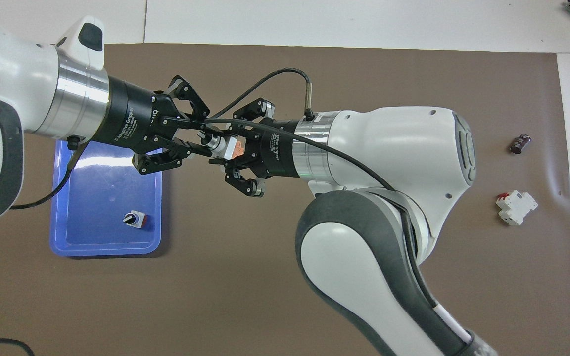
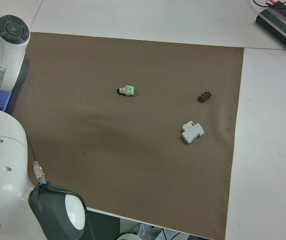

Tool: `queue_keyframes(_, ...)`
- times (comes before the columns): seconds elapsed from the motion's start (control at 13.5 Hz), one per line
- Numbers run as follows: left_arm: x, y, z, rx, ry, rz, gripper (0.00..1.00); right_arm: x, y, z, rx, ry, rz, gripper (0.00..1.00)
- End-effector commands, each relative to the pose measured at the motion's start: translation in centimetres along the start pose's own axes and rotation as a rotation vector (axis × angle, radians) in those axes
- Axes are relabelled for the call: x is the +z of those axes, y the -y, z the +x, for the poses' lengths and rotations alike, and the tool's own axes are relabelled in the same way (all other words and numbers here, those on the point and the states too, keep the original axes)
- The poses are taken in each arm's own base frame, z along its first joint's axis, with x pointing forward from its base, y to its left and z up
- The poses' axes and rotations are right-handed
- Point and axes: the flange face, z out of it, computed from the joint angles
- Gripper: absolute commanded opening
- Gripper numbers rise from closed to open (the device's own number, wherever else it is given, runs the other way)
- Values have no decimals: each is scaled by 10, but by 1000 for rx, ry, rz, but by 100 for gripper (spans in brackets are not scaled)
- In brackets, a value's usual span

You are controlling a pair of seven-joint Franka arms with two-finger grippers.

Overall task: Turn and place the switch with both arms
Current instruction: 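Close the left gripper on the switch end held by the right gripper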

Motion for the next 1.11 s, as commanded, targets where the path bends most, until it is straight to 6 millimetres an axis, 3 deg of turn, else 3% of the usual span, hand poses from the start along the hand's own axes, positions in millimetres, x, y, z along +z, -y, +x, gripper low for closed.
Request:
queue_keyframes(0.0,-9,-2,-1,7,-18,25,33,-7,4,-2,25,10,9,0)
queue_keyframes(0.37,-16,-2,-2,8,-27,16,38,-9,4,-1,23,7,-3,0)
queue_keyframes(1.04,-18,-6,-1,42,-46,-19,37,-9,4,-1,23,7,-3,0)
